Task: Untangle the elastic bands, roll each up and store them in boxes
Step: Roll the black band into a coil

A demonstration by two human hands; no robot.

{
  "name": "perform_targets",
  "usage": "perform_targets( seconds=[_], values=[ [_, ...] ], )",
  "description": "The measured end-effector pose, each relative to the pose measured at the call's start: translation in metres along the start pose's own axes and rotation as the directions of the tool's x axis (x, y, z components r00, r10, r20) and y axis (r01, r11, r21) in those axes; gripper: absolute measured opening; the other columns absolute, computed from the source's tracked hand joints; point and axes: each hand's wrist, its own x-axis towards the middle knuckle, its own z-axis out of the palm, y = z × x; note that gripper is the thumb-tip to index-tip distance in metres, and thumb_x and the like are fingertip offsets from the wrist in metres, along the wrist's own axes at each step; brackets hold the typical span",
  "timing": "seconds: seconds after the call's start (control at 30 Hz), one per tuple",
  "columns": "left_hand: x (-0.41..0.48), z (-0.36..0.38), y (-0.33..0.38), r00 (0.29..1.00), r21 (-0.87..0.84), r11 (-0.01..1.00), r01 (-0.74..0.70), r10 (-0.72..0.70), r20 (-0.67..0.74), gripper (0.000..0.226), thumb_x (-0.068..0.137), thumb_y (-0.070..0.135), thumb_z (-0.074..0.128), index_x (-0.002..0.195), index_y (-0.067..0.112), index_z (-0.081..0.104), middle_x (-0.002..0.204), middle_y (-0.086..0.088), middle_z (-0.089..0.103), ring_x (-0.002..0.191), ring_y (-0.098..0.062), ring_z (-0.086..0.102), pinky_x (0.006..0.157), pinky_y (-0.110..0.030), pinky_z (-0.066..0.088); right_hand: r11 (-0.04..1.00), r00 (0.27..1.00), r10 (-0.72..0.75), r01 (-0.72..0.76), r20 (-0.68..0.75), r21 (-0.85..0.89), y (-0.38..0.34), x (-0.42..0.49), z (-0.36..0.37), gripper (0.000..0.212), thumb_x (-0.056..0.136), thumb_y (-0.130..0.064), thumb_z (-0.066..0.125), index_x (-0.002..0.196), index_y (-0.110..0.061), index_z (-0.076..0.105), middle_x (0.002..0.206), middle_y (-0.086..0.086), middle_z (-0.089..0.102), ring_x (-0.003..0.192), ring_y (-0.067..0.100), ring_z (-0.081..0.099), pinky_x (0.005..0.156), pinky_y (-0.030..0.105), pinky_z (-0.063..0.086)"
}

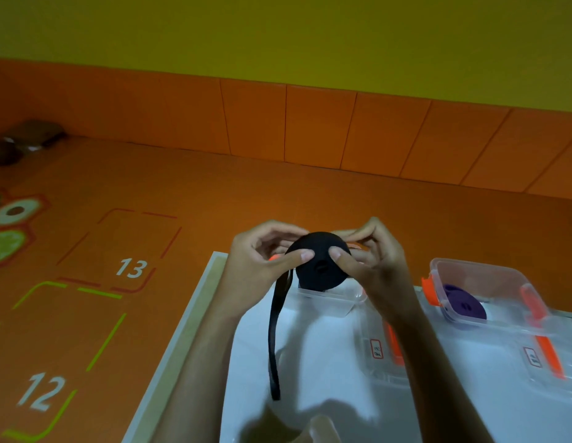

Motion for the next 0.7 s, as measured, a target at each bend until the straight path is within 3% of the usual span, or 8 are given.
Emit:
perform_targets(
  seconds=[0.1,0.17,0.27,0.37,0.43,0.53,0.63,0.7],
  values=[
    [0.0,0.003,-0.001,1.0,0.002,1.0,0.004,-0.004,-0.029,0.021,0.082,0.019,0.092,0.098,0.026,0.079,0.095,0.002,0.08,0.086,-0.01,0.075,0.076,-0.019,0.056,0.998,0.998,0.068,-0.068,0.011,0.017,-0.003,0.001,-0.002,0.03,0.078,-0.03,0.086,0.102,-0.032,0.068,0.098,0.006,0.08,0.091,0.027,0.079,0.07,0.041,0.067],
    [0.0,0.002,-0.002,0.999,-0.013,0.999,0.035,-0.035,0.013,0.02,0.085,0.021,0.09,0.1,0.026,0.079,0.099,0.001,0.081,0.091,-0.012,0.077,0.078,-0.018,0.057,0.999,1.0,0.002,-0.002,-0.024,-0.035,-0.003,0.0,-0.003,0.028,0.079,-0.031,0.085,0.103,-0.041,0.074,0.103,-0.002,0.081,0.096,0.02,0.079,0.075,0.031,0.065],
    [0.0,-0.005,-0.003,0.995,-0.003,0.998,0.066,-0.065,0.081,0.023,0.088,0.021,0.087,0.11,0.027,0.082,0.109,0.001,0.081,0.103,-0.012,0.076,0.088,-0.02,0.057,0.999,0.997,-0.041,0.039,-0.072,-0.026,-0.001,-0.001,-0.002,0.02,0.078,-0.03,0.084,0.093,-0.038,0.075,0.102,-0.004,0.079,0.099,0.019,0.077,0.079,0.026,0.063],
    [0.002,-0.007,-0.004,0.995,0.031,0.999,0.032,-0.035,0.095,0.022,0.09,0.016,0.085,0.11,0.026,0.083,0.111,0.001,0.08,0.108,-0.018,0.075,0.09,-0.025,0.059,1.0,1.0,0.014,-0.014,-0.012,-0.019,0.005,-0.002,-0.001,0.024,0.076,-0.028,0.083,0.09,-0.027,0.064,0.102,-0.005,0.077,0.098,0.02,0.077,0.075,0.026,0.062],
    [0.002,-0.003,-0.004,0.997,0.024,1.0,-0.014,0.013,0.07,0.022,0.089,0.015,0.085,0.109,0.024,0.083,0.109,0.0,0.081,0.106,-0.02,0.076,0.087,-0.025,0.059,0.999,0.998,0.049,-0.05,0.043,0.003,0.006,-0.002,-0.001,0.032,0.076,-0.026,0.084,0.094,-0.024,0.057,0.103,-0.001,0.077,0.095,0.025,0.078,0.069,0.03,0.063],
    [0.002,0.004,-0.005,0.999,0.019,0.999,-0.044,0.044,-0.005,0.022,0.086,0.017,0.087,0.106,0.026,0.083,0.105,0.002,0.081,0.102,-0.019,0.077,0.086,-0.023,0.058,0.999,0.998,0.043,-0.044,0.048,0.008,0.002,-0.001,0.0,0.041,0.078,-0.029,0.085,0.111,-0.038,0.062,0.104,0.008,0.078,0.091,0.031,0.078,0.067,0.037,0.066],
    [0.003,0.004,-0.008,0.999,0.043,0.999,-0.034,0.035,-0.015,0.022,0.087,0.019,0.087,0.105,0.03,0.083,0.104,0.005,0.081,0.101,-0.015,0.076,0.085,-0.02,0.057,0.991,0.996,-0.061,0.069,0.071,-0.111,-0.003,-0.001,-0.001,0.053,0.084,-0.027,0.082,0.125,-0.055,0.065,0.11,-0.009,0.078,0.101,0.015,0.077,0.076,0.027,0.065],
    [0.002,0.0,-0.01,0.999,0.024,1.0,-0.011,0.01,0.047,0.027,0.089,0.021,0.086,0.112,0.034,0.082,0.111,0.006,0.081,0.107,-0.013,0.075,0.088,-0.019,0.056,0.984,0.992,-0.112,0.118,0.051,-0.133,-0.004,-0.001,-0.003,0.044,0.084,-0.018,0.086,0.116,-0.046,0.074,0.11,-0.018,0.077,0.103,0.008,0.075,0.079,0.02,0.062]
  ],
)
